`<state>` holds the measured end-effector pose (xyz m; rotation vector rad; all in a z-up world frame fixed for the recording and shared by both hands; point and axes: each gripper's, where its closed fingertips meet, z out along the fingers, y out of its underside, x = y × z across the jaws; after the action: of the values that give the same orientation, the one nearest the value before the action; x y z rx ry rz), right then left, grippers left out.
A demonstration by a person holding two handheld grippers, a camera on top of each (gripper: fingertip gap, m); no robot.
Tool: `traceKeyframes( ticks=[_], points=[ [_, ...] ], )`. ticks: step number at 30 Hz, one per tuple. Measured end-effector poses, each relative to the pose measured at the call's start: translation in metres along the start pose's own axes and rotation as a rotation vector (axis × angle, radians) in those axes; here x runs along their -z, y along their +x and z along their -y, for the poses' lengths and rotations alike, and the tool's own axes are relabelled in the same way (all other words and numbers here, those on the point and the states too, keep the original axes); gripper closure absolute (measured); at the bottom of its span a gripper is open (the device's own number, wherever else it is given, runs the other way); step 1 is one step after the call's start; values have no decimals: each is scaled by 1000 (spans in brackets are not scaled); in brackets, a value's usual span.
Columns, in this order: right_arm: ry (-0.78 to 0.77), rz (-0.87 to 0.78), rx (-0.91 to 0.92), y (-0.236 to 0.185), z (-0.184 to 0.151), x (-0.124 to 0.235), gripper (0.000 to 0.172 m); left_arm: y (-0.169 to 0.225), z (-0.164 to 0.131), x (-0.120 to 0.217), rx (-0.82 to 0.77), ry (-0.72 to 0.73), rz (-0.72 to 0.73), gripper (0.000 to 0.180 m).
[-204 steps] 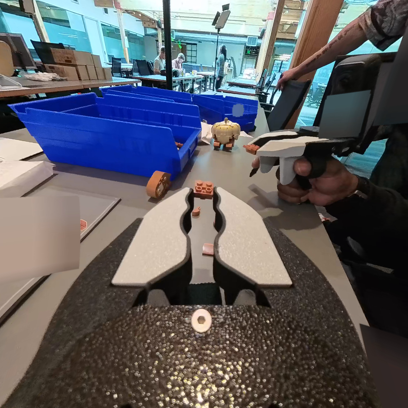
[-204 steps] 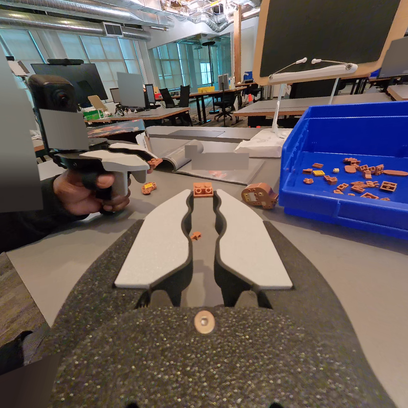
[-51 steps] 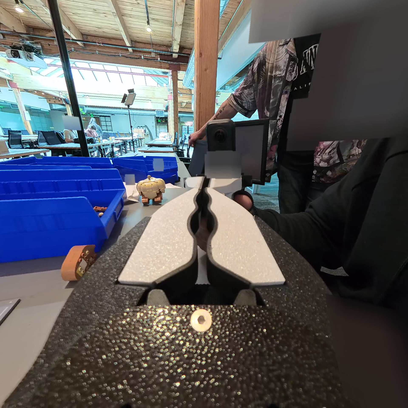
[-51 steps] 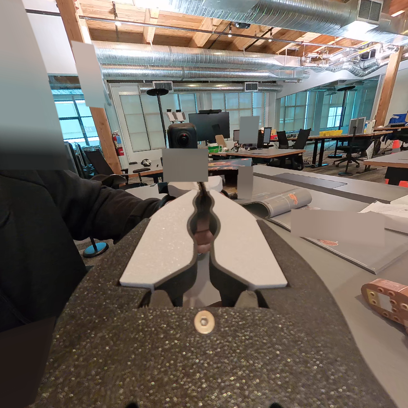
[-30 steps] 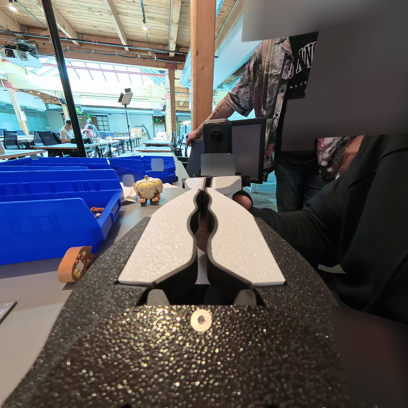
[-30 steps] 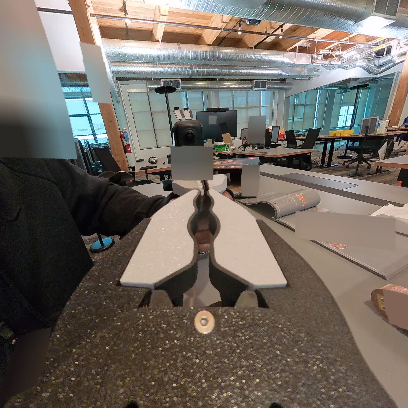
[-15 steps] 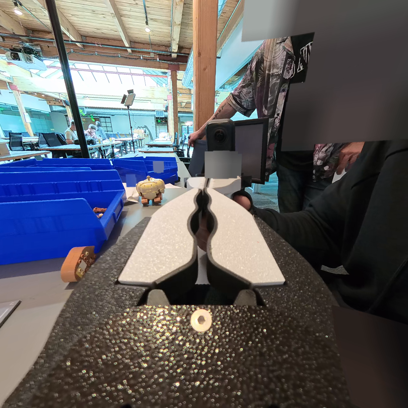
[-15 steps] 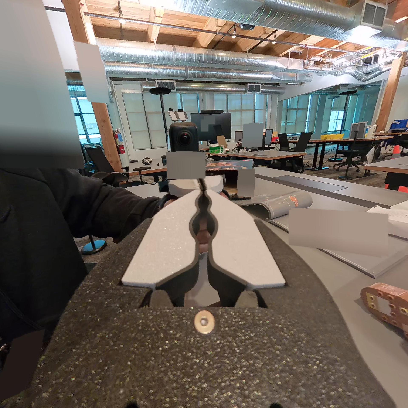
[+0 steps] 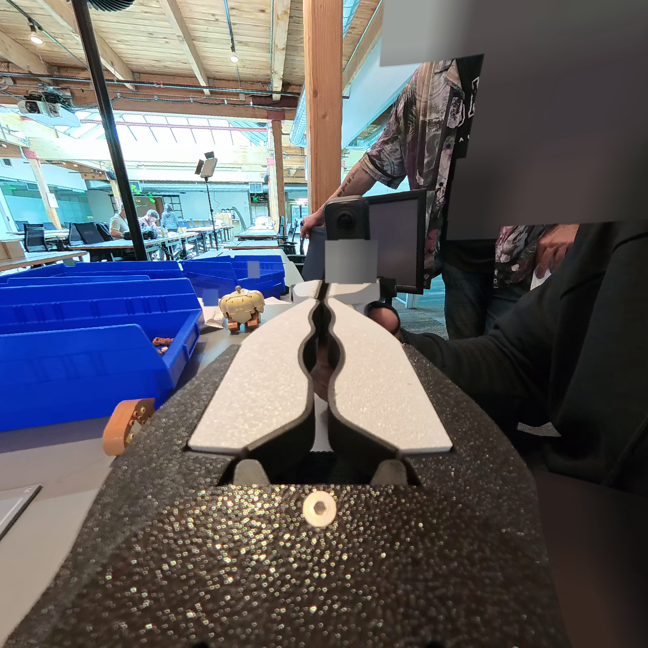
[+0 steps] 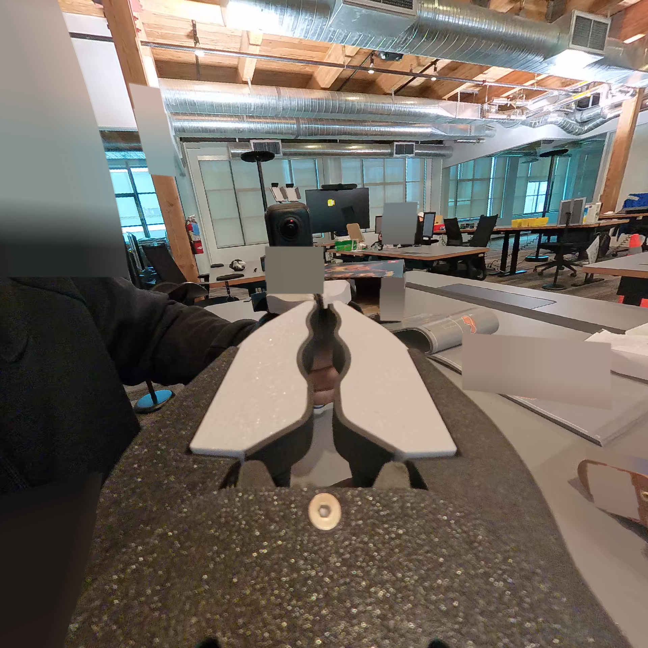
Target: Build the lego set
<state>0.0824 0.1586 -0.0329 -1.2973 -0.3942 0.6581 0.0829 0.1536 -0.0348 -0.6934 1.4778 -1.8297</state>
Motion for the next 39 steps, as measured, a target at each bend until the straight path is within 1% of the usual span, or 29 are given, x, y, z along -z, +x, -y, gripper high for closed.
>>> traceKeyframes(
  ticks=[2,3,7,9,12,14,21,26,31,34,39],
  points=[
    [-2,2,4,-1,0,0,168,0,0,0,0,0,3,180],
    [-2,2,10,-1,0,0,172,0,0,0,0,1,0,180],
    [10,-12,15,1,2,1,172,0,1,0,-2,3,3,180],
    [31,-23,12,3,5,3,170,-1,1,0,-1,6,10,179],
    [67,-41,-8,8,11,6,172,-2,2,1,-9,13,21,180],
    [70,-65,-7,12,12,7,172,-3,3,1,-13,12,27,180],
    [82,-71,-11,13,13,8,172,-5,4,1,4,26,40,180],
    [165,-105,-104,26,24,18,172,-11,6,4,29,52,64,180],
    [339,-42,-221,30,47,36,172,-15,11,7,79,94,67,180],
    [423,-8,-251,30,57,46,172,-19,13,9,101,110,79,180],
    [432,-7,-232,28,59,48,172,-20,12,9,110,115,84,180]
  ],
)
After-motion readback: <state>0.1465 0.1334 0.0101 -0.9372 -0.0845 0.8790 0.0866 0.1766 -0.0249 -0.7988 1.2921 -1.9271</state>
